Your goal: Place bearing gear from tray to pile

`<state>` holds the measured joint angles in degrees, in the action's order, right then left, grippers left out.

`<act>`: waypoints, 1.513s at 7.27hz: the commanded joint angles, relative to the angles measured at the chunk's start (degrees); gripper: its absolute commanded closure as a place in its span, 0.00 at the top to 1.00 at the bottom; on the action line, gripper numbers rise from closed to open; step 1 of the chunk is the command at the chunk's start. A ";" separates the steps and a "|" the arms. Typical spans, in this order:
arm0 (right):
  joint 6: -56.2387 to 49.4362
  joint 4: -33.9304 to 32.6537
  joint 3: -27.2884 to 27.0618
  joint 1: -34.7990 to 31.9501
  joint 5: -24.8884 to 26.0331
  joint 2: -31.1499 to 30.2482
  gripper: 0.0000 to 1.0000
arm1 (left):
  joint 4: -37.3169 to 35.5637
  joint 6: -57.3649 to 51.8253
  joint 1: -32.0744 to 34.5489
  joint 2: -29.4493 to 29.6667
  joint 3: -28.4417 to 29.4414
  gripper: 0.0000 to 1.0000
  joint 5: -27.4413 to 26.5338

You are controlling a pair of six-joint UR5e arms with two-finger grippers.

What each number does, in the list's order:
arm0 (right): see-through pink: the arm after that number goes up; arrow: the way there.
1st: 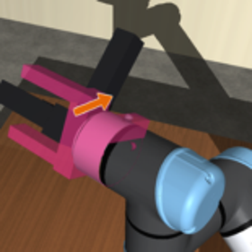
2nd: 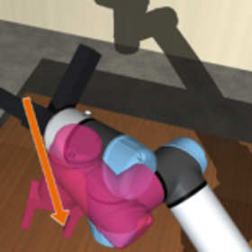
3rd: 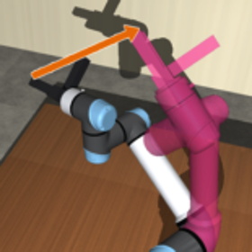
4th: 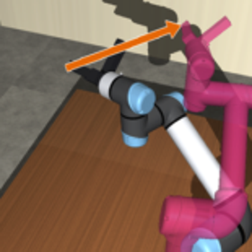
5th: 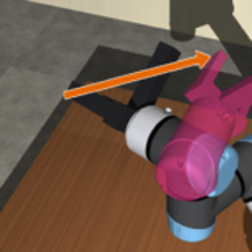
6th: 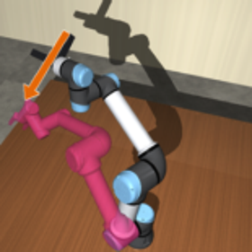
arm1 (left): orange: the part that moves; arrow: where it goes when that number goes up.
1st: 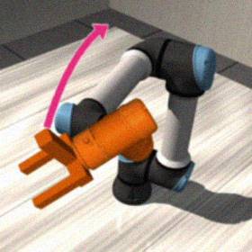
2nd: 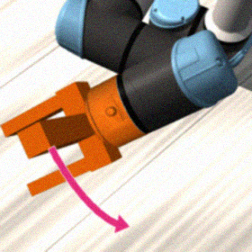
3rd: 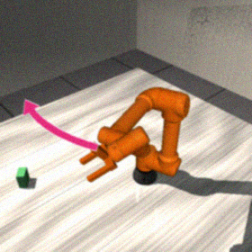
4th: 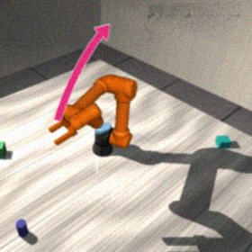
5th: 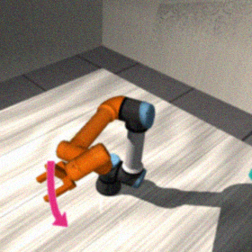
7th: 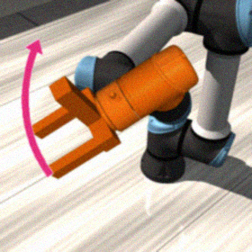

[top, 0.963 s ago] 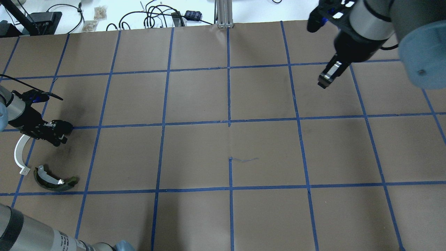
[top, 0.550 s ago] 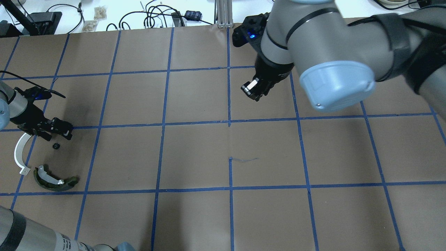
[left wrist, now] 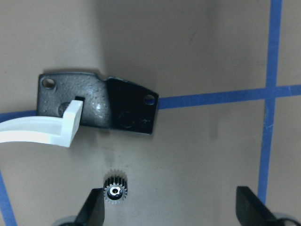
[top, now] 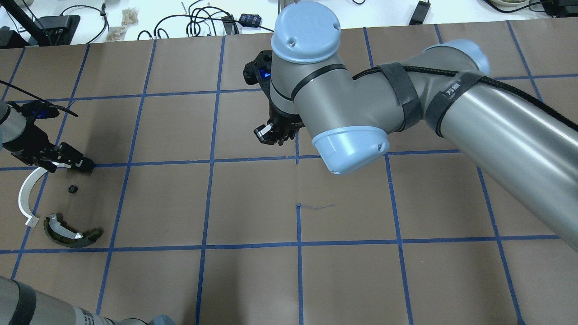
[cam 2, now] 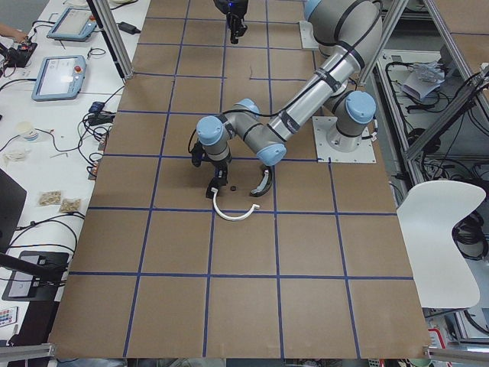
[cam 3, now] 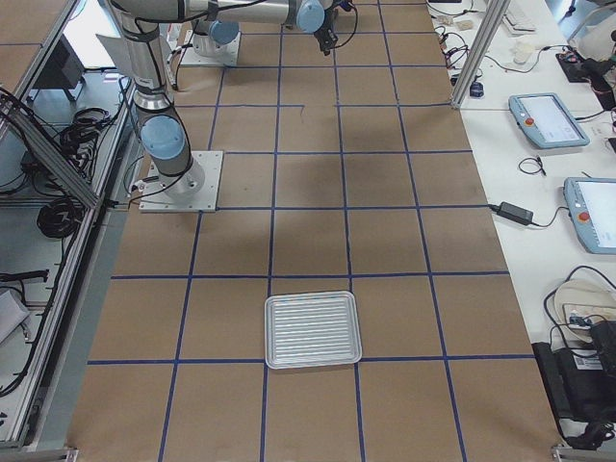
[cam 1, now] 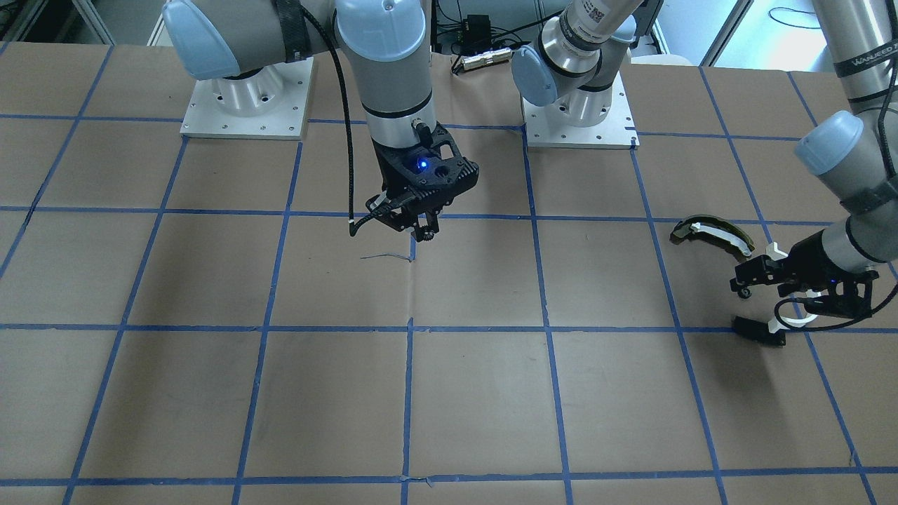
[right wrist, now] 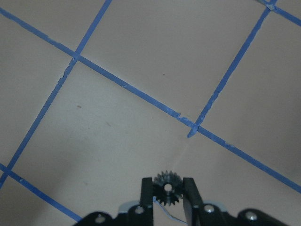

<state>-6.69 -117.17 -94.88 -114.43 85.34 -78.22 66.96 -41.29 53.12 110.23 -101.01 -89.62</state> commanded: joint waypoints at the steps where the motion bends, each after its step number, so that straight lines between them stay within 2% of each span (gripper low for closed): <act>1: 0.10 0.18 0.13 0.52 0.00 0.17 1.00 | 10.93 0.15 3.54 -2.38 9.37 1.00 -0.46; 2: 0.01 0.80 0.48 1.75 -0.26 0.08 1.00 | 18.57 3.89 7.05 -2.38 15.96 1.00 -0.55; 3: -0.25 4.28 2.31 3.58 -0.17 -0.35 1.00 | 22.83 7.59 10.48 -1.60 20.11 1.00 -0.47; 5: -6.11 22.35 13.87 9.20 0.00 -0.80 1.00 | 23.48 14.71 16.72 -1.07 21.12 1.00 -0.46; 6: -7.36 26.78 17.32 12.45 0.96 -0.97 1.00 | 23.48 18.83 21.19 -0.98 20.77 1.00 -0.46; 7: -7.46 28.73 19.19 13.87 4.01 -1.32 1.00 | 23.14 24.62 27.24 -0.72 20.51 1.00 -0.29; 10: -7.20 29.90 20.00 17.74 4.83 -3.07 1.00 | 18.75 34.66 39.73 0.34 18.50 1.00 0.33; 11: -6.41 29.72 19.82 18.19 4.84 -3.26 1.00 | 12.56 36.96 44.13 0.69 14.66 1.00 0.50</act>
<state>-13.75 -87.42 -75.02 -97.36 90.03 -80.96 84.78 -7.72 91.86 110.52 -82.85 -89.27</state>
